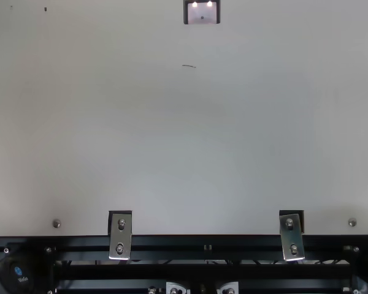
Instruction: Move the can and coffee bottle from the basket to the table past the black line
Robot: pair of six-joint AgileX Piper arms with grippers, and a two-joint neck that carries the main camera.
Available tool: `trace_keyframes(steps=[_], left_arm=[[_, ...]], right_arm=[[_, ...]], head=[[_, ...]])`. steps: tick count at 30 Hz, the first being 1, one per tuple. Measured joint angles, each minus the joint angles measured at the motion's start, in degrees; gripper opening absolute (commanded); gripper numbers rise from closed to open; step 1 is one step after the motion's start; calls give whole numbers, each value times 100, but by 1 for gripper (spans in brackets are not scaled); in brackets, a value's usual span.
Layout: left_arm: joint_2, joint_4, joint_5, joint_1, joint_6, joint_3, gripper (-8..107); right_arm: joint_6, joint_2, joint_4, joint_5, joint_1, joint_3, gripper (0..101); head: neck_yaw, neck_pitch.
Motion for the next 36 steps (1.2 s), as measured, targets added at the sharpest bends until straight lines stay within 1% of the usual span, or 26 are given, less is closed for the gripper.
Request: trace_keyframes(steps=[6,12,18,24,36], left_arm=[[606,50,-104,-138,46,-271,90],[1298,232,-319,-368,-177,-618,90],[2022,434,-462,-612,-501,-1062,90],[2644,560,-461,-809,-772,-1548,90],[3635,727,-148,-1000,-1159,-2660,90]], right_arm=[[0,0,0,0,0,0,101],[0,0,0,0,0,0,101],[0,0,0,0,0,0,101],[0,0,0,0,0,0,101],[0,0,0,0,0,0,101]], head=[[0,-29],[0,-29],[0,-29],[0,-29],[0,-29]])
